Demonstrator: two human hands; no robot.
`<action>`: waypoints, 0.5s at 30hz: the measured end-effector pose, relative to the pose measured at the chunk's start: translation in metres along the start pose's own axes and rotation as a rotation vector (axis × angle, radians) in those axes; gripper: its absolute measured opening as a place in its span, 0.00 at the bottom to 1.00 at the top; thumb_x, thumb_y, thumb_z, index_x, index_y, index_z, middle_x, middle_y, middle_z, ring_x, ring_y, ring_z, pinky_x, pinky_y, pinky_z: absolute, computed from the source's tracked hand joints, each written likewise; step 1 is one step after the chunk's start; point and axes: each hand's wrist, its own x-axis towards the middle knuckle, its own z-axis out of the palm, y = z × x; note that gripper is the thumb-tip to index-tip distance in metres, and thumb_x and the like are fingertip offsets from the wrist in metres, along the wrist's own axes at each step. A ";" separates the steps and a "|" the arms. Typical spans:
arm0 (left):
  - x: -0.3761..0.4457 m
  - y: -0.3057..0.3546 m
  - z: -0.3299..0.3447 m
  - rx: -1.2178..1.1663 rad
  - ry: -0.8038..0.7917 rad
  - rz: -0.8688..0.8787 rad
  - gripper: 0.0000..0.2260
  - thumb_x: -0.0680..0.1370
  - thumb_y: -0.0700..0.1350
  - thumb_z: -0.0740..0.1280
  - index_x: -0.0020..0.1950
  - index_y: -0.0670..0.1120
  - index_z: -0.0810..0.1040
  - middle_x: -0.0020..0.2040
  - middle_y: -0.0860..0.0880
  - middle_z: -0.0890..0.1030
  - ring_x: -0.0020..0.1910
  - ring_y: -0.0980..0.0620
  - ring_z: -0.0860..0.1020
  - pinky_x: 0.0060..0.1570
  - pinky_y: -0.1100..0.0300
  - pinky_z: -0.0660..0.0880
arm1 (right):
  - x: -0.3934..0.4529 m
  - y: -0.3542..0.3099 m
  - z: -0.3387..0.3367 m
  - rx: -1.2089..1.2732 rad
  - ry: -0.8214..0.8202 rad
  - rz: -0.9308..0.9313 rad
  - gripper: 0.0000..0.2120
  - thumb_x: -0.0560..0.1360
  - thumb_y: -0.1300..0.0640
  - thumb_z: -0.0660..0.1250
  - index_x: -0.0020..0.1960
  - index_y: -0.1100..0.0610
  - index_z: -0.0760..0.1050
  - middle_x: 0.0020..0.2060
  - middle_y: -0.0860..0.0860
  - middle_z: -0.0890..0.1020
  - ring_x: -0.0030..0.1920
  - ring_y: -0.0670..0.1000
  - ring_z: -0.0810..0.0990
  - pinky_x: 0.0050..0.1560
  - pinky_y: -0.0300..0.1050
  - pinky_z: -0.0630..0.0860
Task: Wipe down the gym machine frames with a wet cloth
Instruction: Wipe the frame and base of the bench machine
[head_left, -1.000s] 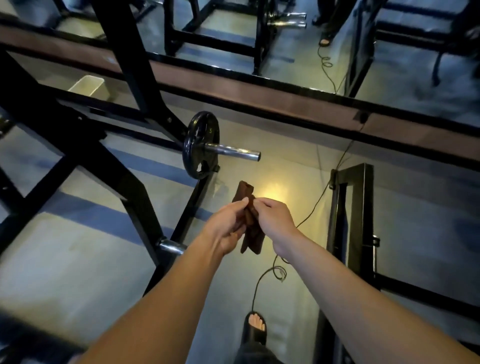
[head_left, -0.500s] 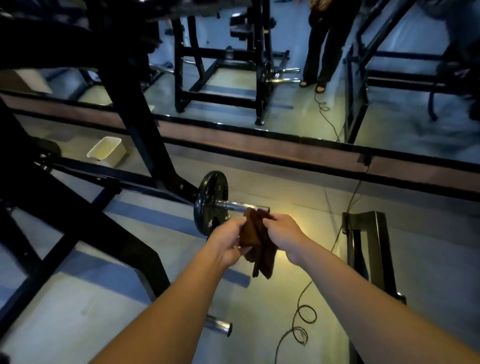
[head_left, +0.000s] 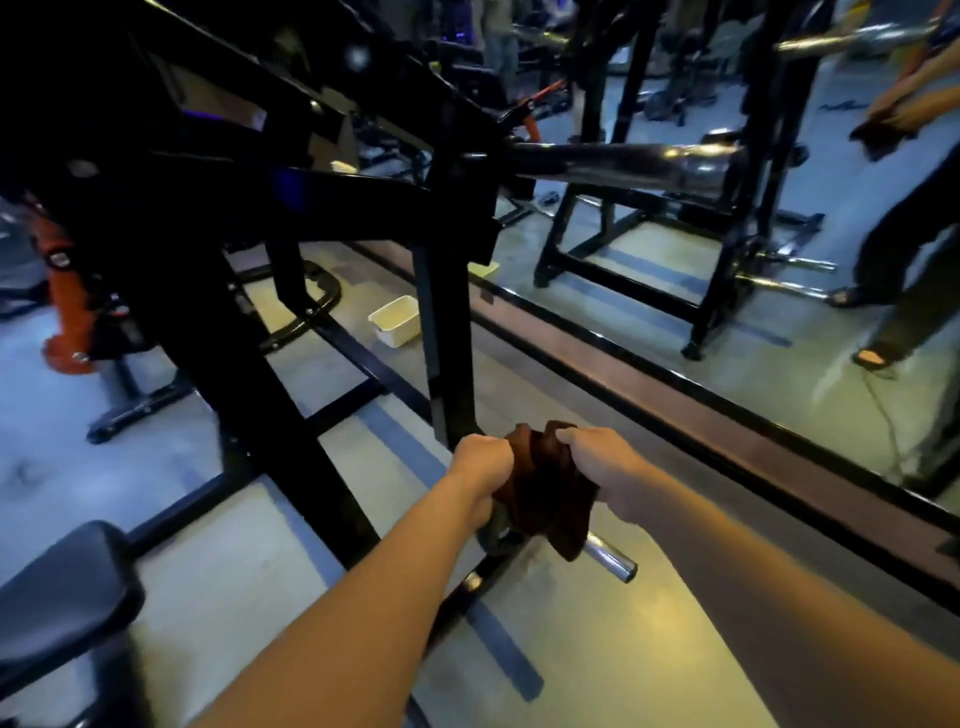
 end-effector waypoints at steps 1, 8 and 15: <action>0.005 0.002 -0.002 -0.037 0.034 -0.011 0.12 0.84 0.40 0.60 0.60 0.34 0.78 0.42 0.42 0.80 0.43 0.45 0.80 0.41 0.53 0.79 | 0.005 -0.007 0.000 -0.021 -0.031 0.005 0.11 0.85 0.53 0.62 0.53 0.60 0.78 0.48 0.58 0.83 0.46 0.54 0.81 0.57 0.53 0.79; 0.034 0.005 -0.016 -0.272 0.157 -0.141 0.08 0.84 0.42 0.63 0.59 0.40 0.77 0.48 0.41 0.83 0.50 0.43 0.82 0.44 0.52 0.80 | 0.054 -0.035 0.020 -0.067 -0.140 0.013 0.08 0.85 0.54 0.63 0.51 0.55 0.77 0.50 0.57 0.83 0.50 0.57 0.83 0.63 0.56 0.79; 0.088 0.037 -0.034 -0.320 0.133 -0.113 0.04 0.82 0.39 0.67 0.51 0.39 0.81 0.42 0.42 0.83 0.39 0.47 0.81 0.33 0.58 0.79 | 0.108 -0.068 0.025 -0.056 -0.159 0.000 0.05 0.85 0.55 0.63 0.58 0.54 0.77 0.47 0.52 0.82 0.45 0.51 0.81 0.47 0.47 0.76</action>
